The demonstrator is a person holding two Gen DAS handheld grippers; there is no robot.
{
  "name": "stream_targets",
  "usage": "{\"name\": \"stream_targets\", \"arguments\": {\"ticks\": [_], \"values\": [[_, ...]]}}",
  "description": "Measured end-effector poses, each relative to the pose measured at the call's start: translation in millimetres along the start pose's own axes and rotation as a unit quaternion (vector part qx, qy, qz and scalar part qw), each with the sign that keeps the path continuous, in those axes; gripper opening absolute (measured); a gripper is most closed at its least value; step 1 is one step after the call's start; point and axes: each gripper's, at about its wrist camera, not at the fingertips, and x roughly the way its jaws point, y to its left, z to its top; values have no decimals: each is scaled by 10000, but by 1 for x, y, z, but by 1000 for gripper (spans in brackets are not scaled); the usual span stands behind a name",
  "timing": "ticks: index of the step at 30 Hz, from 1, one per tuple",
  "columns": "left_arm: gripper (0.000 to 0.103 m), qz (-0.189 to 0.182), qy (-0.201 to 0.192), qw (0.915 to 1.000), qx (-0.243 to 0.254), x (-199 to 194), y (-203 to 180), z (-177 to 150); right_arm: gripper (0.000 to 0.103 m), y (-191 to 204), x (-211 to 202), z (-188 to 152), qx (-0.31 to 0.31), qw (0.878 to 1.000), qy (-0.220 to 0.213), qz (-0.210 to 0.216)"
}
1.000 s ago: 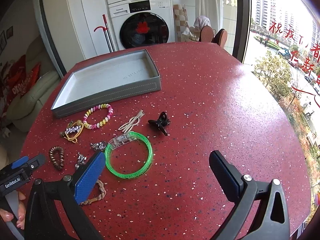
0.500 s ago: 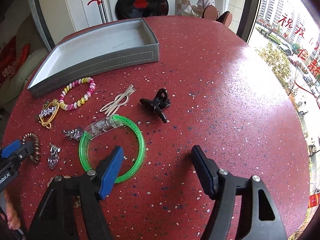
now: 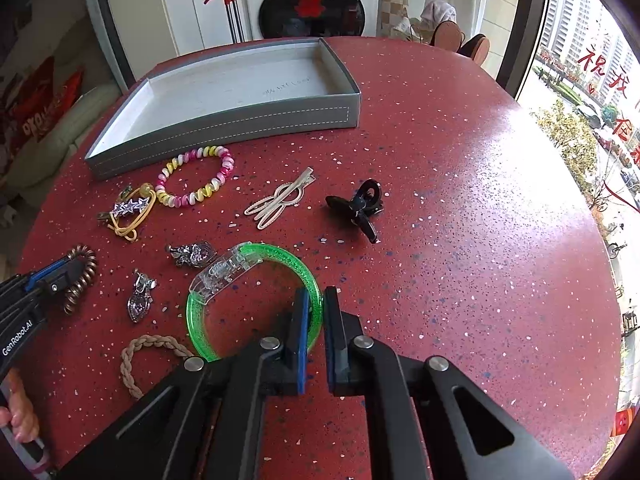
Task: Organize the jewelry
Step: 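Grasp the green bangle with the right tool while the left tool grasps the copper coil tie, then carry both into the grey tray and open both tools to release them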
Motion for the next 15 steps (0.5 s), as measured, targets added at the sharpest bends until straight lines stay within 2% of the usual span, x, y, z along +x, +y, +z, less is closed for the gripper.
{"name": "stream_targets", "arguments": {"ticks": [7, 15], "values": [[29, -312, -144, 9994, -56, -21, 6, 13, 8, -8, -26, 19, 167, 9987, -228, 418], [29, -502, -360, 9981, -28, -39, 1, 60, 8, -8, -47, 79, 177, 9957, -474, 780]]}}
